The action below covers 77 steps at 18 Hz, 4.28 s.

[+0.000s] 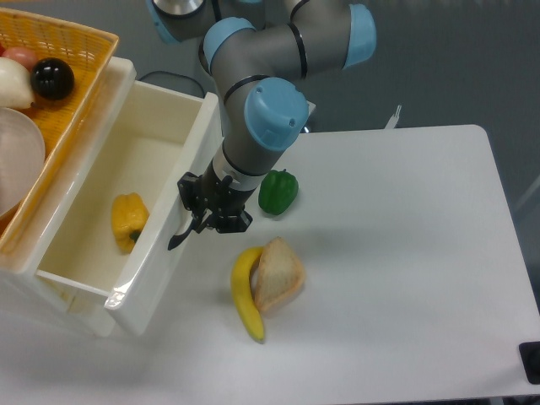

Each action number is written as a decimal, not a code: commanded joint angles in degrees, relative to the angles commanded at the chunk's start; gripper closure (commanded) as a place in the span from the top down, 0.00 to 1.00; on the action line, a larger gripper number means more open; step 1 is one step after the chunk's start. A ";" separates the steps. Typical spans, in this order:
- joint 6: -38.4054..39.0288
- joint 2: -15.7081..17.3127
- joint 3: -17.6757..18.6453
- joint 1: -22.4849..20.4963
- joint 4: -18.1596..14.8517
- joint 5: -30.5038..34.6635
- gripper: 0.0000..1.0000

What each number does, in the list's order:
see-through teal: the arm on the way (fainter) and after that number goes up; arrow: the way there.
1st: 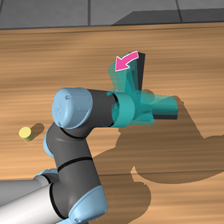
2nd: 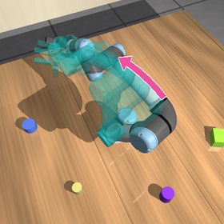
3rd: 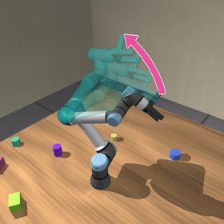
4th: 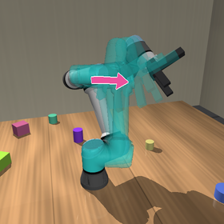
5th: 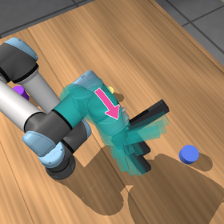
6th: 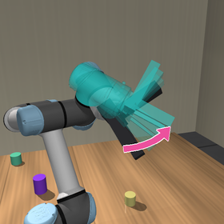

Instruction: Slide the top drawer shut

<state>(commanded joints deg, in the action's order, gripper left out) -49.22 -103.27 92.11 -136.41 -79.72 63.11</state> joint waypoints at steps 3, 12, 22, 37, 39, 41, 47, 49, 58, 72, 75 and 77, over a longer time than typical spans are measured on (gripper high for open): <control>0.00 0.17 0.09 0.09 0.00 -0.26 0.17; 1.58 0.97 0.09 1.76 0.00 -1.58 0.17; 2.46 1.58 0.18 3.51 0.00 -2.29 0.17; 3.78 1.67 0.62 5.97 0.00 -2.37 0.17; 4.13 1.67 0.71 6.33 0.00 -2.37 0.17; 4.39 1.67 0.71 6.85 0.00 -2.37 0.17; 5.01 1.67 0.71 7.82 -0.09 -2.37 0.17; 5.19 1.67 0.71 8.52 -0.09 -2.37 0.17; 6.41 1.67 0.71 10.11 0.00 -2.46 0.17; 5.80 1.49 -0.34 3.70 0.79 -1.76 0.34; 4.66 0.97 -1.22 0.27 2.19 -0.80 0.46; 4.13 0.44 -1.23 -2.10 4.91 1.48 0.60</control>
<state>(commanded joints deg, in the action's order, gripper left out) -45.09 -102.83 90.88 -138.50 -74.81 64.59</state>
